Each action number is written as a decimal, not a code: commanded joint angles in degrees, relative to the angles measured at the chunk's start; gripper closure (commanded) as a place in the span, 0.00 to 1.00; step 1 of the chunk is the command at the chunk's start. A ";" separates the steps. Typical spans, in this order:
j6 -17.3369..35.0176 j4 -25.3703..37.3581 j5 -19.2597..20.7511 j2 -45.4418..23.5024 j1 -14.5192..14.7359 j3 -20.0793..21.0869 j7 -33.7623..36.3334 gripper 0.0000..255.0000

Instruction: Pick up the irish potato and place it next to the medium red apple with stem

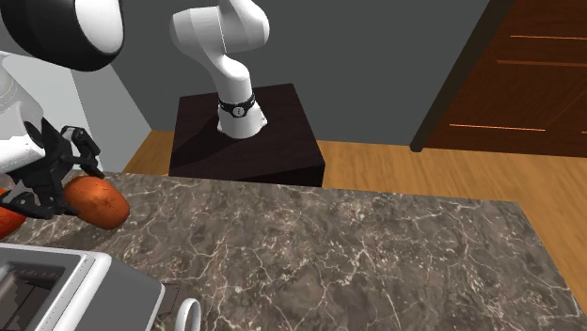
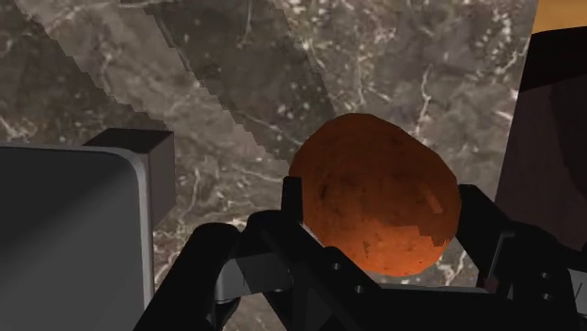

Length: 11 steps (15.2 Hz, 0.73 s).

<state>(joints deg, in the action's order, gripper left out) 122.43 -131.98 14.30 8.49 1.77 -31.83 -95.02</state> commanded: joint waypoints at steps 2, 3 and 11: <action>2.67 -1.50 -0.58 -1.84 0.09 -0.32 -0.13 1.00; 3.50 -1.87 -0.75 -2.34 0.09 -0.42 -0.20 1.00; 6.01 -2.91 -1.33 -3.94 0.11 -0.72 -0.48 1.00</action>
<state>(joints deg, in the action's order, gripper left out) 128.49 -134.55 13.03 4.77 1.84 -32.57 -95.48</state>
